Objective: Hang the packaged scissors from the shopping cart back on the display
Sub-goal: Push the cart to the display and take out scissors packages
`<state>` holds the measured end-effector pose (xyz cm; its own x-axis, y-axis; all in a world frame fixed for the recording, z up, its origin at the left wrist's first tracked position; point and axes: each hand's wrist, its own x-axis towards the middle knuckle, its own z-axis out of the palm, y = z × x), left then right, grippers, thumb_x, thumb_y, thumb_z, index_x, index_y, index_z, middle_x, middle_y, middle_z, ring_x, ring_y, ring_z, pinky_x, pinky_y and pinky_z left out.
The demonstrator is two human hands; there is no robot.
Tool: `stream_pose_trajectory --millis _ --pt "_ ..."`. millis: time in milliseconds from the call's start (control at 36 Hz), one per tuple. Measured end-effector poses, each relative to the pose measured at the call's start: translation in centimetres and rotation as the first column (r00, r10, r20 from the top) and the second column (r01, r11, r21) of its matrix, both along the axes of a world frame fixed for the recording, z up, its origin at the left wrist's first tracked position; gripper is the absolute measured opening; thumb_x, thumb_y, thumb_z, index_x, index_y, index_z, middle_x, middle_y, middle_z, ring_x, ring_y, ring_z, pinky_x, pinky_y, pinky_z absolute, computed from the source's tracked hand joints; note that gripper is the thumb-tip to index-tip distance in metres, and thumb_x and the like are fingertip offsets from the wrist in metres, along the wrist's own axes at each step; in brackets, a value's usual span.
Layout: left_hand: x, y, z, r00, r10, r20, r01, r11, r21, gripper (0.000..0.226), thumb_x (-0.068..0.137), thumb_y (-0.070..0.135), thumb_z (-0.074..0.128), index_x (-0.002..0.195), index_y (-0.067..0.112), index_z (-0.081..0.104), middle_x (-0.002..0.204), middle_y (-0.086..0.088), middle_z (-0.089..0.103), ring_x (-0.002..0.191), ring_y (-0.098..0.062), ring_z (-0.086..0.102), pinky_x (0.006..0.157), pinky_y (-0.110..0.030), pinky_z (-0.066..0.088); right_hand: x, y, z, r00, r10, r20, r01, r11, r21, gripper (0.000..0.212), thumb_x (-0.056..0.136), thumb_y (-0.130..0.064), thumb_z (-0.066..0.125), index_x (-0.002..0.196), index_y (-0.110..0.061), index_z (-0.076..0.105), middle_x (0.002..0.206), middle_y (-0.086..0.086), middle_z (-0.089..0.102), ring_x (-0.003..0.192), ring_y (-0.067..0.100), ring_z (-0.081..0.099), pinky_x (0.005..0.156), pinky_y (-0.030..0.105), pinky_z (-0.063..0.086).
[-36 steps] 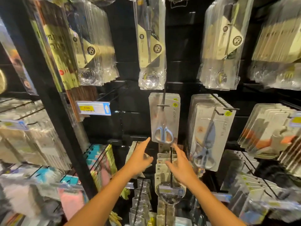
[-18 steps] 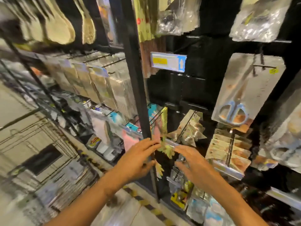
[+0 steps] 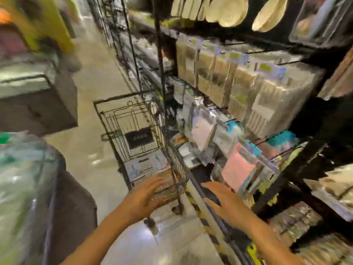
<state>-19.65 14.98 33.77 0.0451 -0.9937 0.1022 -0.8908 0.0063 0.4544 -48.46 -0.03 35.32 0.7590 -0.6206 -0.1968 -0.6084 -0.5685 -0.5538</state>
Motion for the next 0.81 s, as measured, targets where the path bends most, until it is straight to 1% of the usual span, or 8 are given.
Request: stream_pose_trajectory --millis 56,139,222,306,500,611,694,806 --pt "3.4 2.4 -1.5 0.995 0.101 0.004 -0.101 0.994 0.043 0.055 0.098 0.061 0.046 0.15 0.046 0.035 0.156 0.023 0.033 0.143 0.002 0.03 0.117 -0.026 0.033 3.5 0.4 -1.6 1.0 0.003 -0.008 -0.003 0.999 0.05 0.052 0.102 -0.048 0.05 0.151 -0.035 0.037 0.154 -0.015 0.037 0.145 0.008 0.031 0.114 0.022 0.029" --pt "7.6 5.5 -3.0 0.971 0.235 -0.049 -0.23 0.969 0.087 0.056 0.098 0.055 0.046 0.151 0.037 0.037 0.149 0.024 0.032 0.136 0.007 0.027 0.112 -0.012 0.02 8.3 1.2 -3.9 1.0 0.013 -0.019 -0.011 0.993 0.117 0.052 0.1 -0.05 0.053 0.148 -0.037 0.041 0.15 -0.017 0.042 0.142 0.006 0.037 0.112 0.022 0.033" --pt "10.9 8.1 -4.6 0.936 0.341 -0.082 -0.328 0.934 0.144 0.055 0.1 0.05 0.048 0.151 0.035 0.037 0.152 0.016 0.04 0.139 -0.003 0.035 0.109 -0.012 0.019 12.4 2.1 -5.7 0.998 0.038 -0.048 -0.031 0.989 0.144 0.054 0.099 -0.048 0.056 0.15 -0.033 0.042 0.15 -0.017 0.042 0.142 0.004 0.037 0.106 0.007 0.024" --pt "13.7 9.8 -6.8 0.902 0.416 -0.111 -0.388 0.897 0.209 0.055 0.1 0.051 0.048 0.151 0.036 0.036 0.155 0.015 0.038 0.142 -0.005 0.035 0.109 -0.011 0.018 15.9 2.8 -6.7 0.995 0.049 -0.09 -0.033 0.986 0.166 0.054 0.099 -0.049 0.054 0.15 -0.032 0.042 0.153 -0.014 0.041 0.142 0.003 0.035 0.107 0.01 0.023" --pt "17.5 9.9 -9.3 0.874 0.451 -0.182 -0.389 0.873 0.296 0.053 0.1 0.048 0.051 0.15 0.033 0.04 0.154 0.012 0.041 0.14 -0.009 0.038 0.113 -0.018 0.025 21.3 1.9 -7.3 0.987 0.067 -0.144 -0.04 0.982 0.187 0.053 0.1 -0.043 0.056 0.15 -0.031 0.041 0.156 -0.008 0.039 0.147 0.01 0.032 0.116 0.021 0.026" --pt "19.0 8.0 -10.1 0.864 0.453 -0.222 -0.385 0.876 0.289 0.066 0.092 0.066 0.039 0.148 0.032 0.043 0.149 0.015 0.044 0.137 -0.007 0.04 0.111 -0.015 0.024 23.1 -0.2 -7.9 0.985 0.068 -0.157 -0.036 0.98 0.197 0.054 0.1 -0.042 0.057 0.15 -0.03 0.042 0.156 -0.005 0.041 0.147 0.011 0.033 0.12 0.029 0.029" --pt "20.1 5.8 -10.8 0.853 0.468 -0.229 -0.391 0.865 0.314 0.053 0.099 0.051 0.051 0.148 0.032 0.043 0.149 0.015 0.044 0.138 -0.006 0.039 0.109 -0.013 0.024 24.5 -2.3 -8.3 0.984 0.079 -0.157 -0.048 0.98 0.192 0.054 0.1 -0.041 0.058 0.151 -0.031 0.042 0.155 -0.008 0.041 0.146 0.01 0.035 0.119 0.027 0.029" --pt "21.4 1.7 -11.5 0.857 0.464 -0.225 -0.375 0.86 0.346 0.051 0.101 0.042 0.053 0.149 0.032 0.04 0.15 0.016 0.042 0.139 -0.006 0.037 0.109 -0.011 0.022 26.4 -6.1 -10.0 0.98 0.094 -0.175 -0.058 0.978 0.199 0.054 0.1 -0.042 0.057 0.151 -0.03 0.041 0.155 -0.006 0.042 0.144 0.011 0.037 0.119 0.027 0.029"
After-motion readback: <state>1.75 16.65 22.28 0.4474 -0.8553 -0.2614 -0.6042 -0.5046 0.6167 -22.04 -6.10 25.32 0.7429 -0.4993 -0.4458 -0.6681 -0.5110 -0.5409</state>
